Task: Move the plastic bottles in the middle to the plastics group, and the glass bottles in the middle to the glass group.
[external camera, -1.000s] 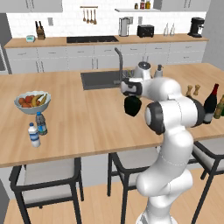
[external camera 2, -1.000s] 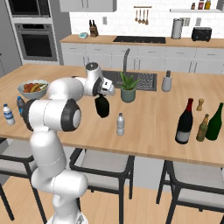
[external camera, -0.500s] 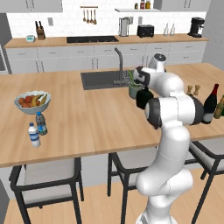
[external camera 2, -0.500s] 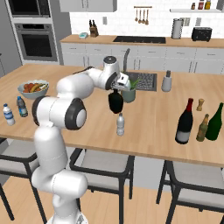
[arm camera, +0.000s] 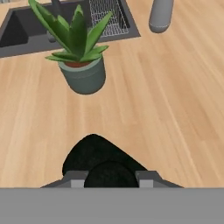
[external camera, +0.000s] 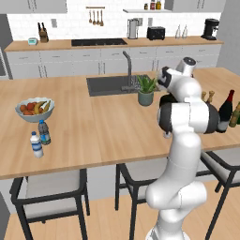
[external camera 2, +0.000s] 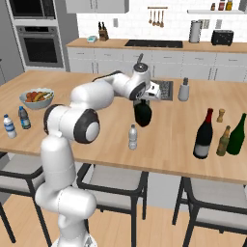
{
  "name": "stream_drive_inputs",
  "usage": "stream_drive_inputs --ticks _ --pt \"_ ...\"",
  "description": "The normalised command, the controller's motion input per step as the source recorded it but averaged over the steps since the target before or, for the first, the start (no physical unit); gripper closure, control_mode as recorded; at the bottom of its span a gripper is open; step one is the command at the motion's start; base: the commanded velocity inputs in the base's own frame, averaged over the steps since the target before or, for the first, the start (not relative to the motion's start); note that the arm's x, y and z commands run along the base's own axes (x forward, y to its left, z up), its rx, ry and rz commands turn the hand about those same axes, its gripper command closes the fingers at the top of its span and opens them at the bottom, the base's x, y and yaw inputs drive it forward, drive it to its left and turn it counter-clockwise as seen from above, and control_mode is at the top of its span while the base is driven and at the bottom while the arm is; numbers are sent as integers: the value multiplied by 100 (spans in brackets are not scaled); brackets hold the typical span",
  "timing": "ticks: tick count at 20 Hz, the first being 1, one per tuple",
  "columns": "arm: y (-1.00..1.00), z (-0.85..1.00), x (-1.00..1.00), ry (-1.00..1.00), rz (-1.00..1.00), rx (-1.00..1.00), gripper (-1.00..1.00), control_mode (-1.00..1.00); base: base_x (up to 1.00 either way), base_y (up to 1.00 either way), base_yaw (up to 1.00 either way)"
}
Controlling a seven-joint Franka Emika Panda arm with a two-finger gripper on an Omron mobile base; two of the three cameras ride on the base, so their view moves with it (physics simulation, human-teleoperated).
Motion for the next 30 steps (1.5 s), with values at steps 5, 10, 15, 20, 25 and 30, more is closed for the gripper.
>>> stream_drive_inputs --ticks 5,10,15,20,25,30 --pt "-60 0 -13 0 0 0 100 -100 0 0 0" --pt "-43 4 -34 0 0 0 100 -100 0 0 0" --pt "-16 6 -37 0 -2 0 100 -100 0 0 0" --pt "-14 17 -23 3 -10 -3 100 -100 0 0 0" --pt "-8 5 -8 8 -13 -5 100 -100 0 0 0" --pt "-42 0 -10 10 -21 -1 100 -100 0 0 0"
